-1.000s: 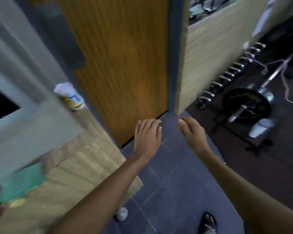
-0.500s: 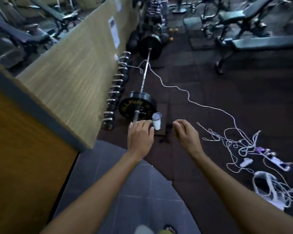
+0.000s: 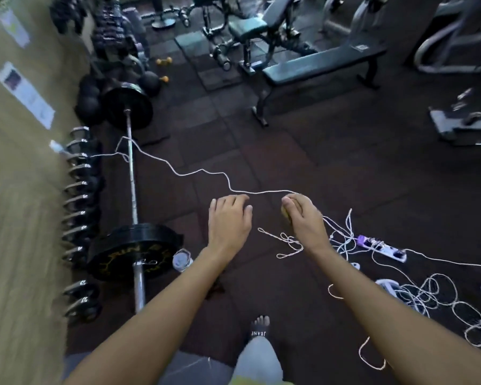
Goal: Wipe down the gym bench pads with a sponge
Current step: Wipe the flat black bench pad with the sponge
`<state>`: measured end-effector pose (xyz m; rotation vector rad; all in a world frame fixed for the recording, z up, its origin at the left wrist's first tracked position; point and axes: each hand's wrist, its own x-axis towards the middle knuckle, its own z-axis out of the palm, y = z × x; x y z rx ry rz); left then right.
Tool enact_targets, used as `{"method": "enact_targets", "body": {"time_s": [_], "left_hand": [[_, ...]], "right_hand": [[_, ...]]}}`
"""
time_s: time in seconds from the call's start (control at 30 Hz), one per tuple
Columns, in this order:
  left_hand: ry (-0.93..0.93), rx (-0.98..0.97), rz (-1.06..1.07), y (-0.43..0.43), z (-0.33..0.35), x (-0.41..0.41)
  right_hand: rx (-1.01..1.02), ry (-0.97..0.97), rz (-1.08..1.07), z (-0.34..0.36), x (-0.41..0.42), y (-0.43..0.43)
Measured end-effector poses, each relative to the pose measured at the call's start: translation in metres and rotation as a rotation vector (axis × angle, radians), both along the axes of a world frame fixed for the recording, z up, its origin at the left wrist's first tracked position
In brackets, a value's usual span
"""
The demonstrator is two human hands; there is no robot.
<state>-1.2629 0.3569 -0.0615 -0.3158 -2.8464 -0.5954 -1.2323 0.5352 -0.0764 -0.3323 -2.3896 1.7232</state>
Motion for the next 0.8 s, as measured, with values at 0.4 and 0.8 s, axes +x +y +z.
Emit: {"method": "enact_targets", "body": {"time_s": [0.4, 0.8], "left_hand": [[-0.045, -0.050, -0.223, 0.152, 0.009, -0.333], [-0.099, -0.081, -0.247, 0.327, 0.009, -0.657]], "right_hand": [[0.041, -0.038, -0.195, 0.005, -0.292, 0.142], [0.038, -0.087, -0.196, 0.015, -0.620, 0.313]]}}
